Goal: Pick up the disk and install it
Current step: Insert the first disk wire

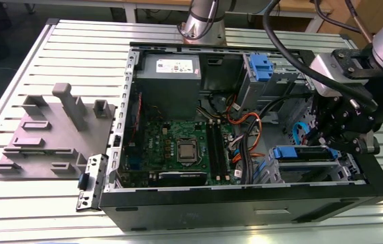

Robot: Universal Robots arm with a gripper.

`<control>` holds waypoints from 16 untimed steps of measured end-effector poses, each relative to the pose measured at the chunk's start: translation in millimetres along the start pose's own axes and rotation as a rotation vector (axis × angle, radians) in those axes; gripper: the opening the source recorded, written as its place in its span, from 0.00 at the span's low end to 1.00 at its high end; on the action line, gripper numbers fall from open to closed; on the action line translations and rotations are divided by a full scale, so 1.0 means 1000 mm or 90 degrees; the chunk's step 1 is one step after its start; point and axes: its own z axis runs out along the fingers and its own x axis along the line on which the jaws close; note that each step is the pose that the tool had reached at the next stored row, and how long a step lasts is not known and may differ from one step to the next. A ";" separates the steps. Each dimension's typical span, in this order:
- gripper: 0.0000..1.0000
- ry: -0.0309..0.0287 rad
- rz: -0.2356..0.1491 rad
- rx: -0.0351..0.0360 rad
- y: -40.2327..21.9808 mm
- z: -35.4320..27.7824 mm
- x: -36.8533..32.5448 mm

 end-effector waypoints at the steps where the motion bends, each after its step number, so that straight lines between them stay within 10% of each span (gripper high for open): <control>1: 0.16 0.0001 0.000 0.0003 0.0000 0.0004 0.0001; 16: 0.16 0.0002 -0.002 0.0156 0.0019 0.0040 0.0022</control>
